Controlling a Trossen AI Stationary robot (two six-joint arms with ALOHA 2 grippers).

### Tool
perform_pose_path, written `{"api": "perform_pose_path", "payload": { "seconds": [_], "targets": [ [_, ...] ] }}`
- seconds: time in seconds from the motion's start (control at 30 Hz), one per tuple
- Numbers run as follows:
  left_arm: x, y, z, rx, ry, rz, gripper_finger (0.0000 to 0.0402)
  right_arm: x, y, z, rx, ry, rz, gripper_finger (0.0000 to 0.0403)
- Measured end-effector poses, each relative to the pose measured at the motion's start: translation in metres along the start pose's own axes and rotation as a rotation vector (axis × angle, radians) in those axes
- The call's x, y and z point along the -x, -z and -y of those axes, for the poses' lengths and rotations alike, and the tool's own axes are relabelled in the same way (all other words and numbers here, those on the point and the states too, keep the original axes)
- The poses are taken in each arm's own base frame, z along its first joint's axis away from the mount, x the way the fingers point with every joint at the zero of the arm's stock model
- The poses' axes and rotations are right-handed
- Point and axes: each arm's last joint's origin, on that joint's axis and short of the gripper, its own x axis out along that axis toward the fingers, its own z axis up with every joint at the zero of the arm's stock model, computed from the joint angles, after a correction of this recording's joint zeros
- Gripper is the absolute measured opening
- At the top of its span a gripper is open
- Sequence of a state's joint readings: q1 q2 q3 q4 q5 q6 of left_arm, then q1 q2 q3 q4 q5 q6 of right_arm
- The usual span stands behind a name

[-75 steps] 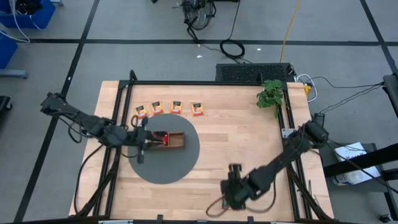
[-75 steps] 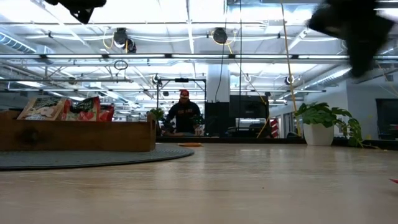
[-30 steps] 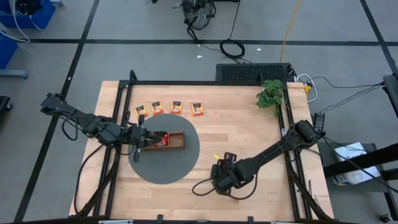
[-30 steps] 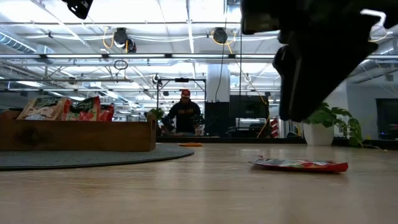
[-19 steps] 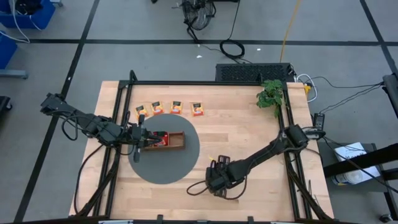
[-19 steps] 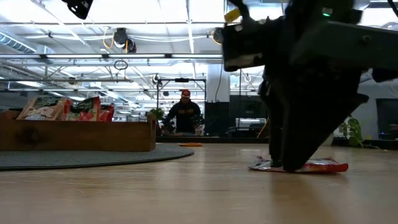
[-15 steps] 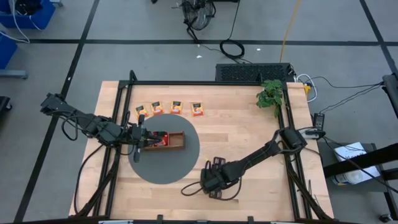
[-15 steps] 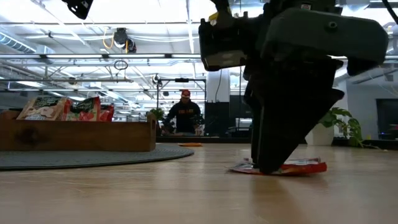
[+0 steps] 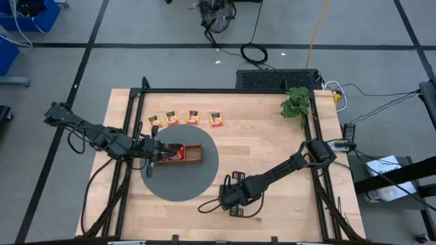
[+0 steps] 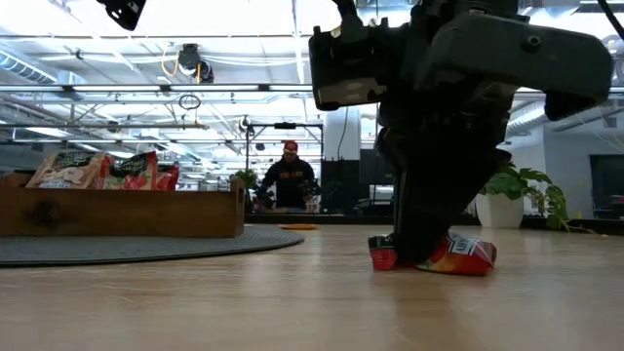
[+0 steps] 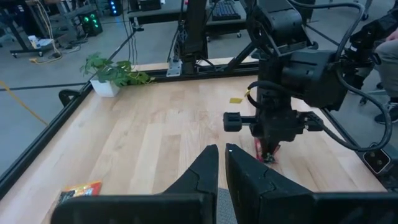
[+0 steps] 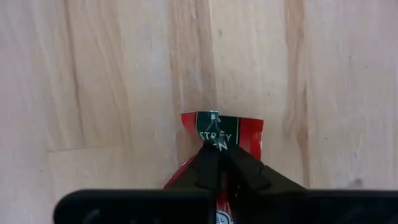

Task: Pick & Place Tea
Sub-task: Put the red tea bag into the middle section of the wooden organizer

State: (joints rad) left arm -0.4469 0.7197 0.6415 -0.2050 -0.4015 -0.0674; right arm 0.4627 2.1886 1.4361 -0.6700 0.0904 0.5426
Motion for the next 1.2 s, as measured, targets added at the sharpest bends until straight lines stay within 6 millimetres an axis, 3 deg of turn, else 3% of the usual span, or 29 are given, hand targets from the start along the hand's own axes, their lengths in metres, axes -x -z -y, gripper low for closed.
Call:
{"api": "perform_pose_path", "payload": {
  "seconds": [0.13,0.3,0.43,0.57,0.8,0.97,1.2],
  "targets": [
    [0.000,0.000,0.000,0.000,0.000,0.000,0.0037,0.013,0.002,-0.002,0.053,0.103,0.094,0.0002],
    [0.000,0.000,0.000,0.001,0.000,0.001,0.0037,0.045,0.003,-0.007,0.182,0.432,0.387,0.0001],
    [0.000,0.000,0.000,-0.002,-0.001,0.001,0.0037,0.068,-0.015,-0.012,0.230,0.618,0.686,0.0000],
    [0.000,-0.006,0.000,0.021,0.003,0.056,0.0037,0.056,-0.031,-0.005,0.294,0.627,0.836,0.0000],
    [0.000,-0.014,-0.001,0.071,-0.013,0.130,0.0037,0.046,-0.040,0.046,0.223,0.681,1.085,0.0000],
    [-0.015,-0.009,0.000,0.101,-0.054,0.085,0.0037,0.045,-0.040,0.071,0.220,0.707,1.143,0.0000],
    [-0.056,0.006,0.007,0.100,-0.060,-0.017,0.0037,0.043,-0.044,0.081,0.308,0.795,1.090,0.0000]
  ]
}}
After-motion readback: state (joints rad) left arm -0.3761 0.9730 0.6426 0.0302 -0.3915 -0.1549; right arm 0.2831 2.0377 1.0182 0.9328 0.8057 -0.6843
